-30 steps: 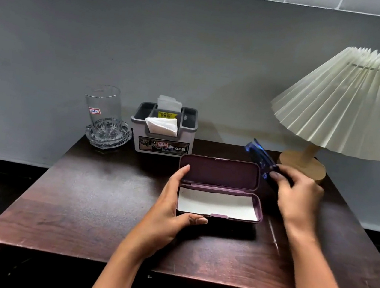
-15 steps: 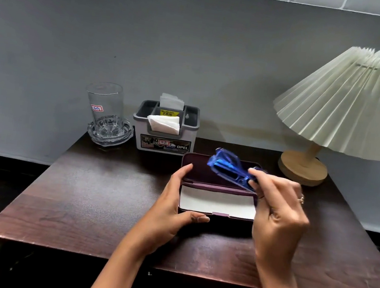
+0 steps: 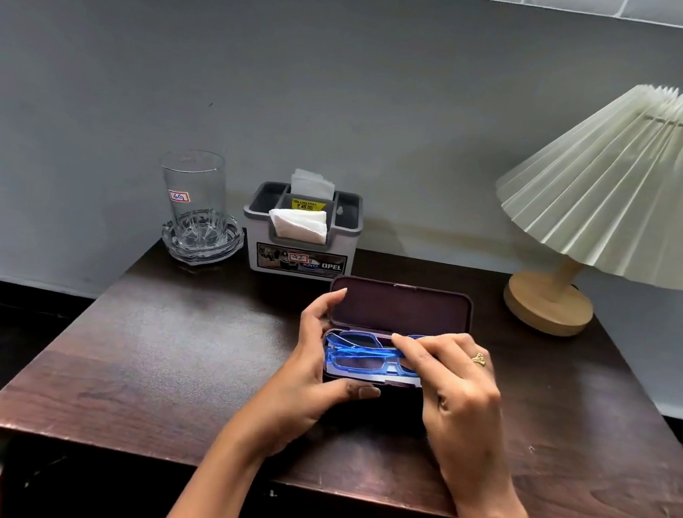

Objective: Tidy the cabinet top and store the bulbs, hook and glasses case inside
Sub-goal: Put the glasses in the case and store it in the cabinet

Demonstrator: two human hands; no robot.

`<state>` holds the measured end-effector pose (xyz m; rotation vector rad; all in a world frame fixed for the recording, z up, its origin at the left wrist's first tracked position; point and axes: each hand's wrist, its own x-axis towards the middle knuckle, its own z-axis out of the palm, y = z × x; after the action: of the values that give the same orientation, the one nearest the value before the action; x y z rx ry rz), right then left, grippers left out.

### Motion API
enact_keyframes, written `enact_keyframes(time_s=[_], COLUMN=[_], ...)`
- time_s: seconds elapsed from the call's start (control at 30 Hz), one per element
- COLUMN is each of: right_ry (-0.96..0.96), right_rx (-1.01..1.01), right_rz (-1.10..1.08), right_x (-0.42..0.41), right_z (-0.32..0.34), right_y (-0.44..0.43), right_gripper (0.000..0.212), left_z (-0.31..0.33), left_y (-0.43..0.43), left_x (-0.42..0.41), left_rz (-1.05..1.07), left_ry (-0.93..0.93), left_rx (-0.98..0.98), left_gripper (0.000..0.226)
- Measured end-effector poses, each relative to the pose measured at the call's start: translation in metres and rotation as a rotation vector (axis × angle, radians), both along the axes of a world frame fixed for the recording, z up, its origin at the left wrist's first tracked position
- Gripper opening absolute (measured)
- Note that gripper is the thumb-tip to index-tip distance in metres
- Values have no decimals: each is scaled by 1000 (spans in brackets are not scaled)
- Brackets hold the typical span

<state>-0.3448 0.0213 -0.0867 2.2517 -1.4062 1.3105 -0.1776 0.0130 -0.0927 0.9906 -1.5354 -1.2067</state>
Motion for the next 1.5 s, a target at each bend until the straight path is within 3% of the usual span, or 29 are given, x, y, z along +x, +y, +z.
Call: enact_keyframes(time_s=[0.43,0.53,0.63,0.77,0.9,1.13,1.37,1.5], right_ry=[-62,-217,-389,-838,-963,-1032,-1070,-1033], right_rx=[109,126,91,382,526,641,650,673], right_rz=[57,124,28,13,180,283,268,274], right_x=[-4,-6,-8,-8,-9,-11,-12,-12], right_z=[-3,1,7,9,12,18,15,10], right_y=[-4,-4,-3,-6,-6,-1,-2,-4], right_gripper=[30,37,38,79,57,70,4,13], left_z=[-4,-4,-2,-1,0,1,5,1], left_y=[-1,-1,0,0,0,2,3,2], left_x=[0,0,0,-1,0,-2,-2,0], left_rz=[-21,-25,-7,-3,40,56,51,57], left_ry=[130,136,147,145,125,95,197,184], left_rx=[40,43,48,48,39,46,104,139], left_gripper=[96,93,87,84,85,65,74,54])
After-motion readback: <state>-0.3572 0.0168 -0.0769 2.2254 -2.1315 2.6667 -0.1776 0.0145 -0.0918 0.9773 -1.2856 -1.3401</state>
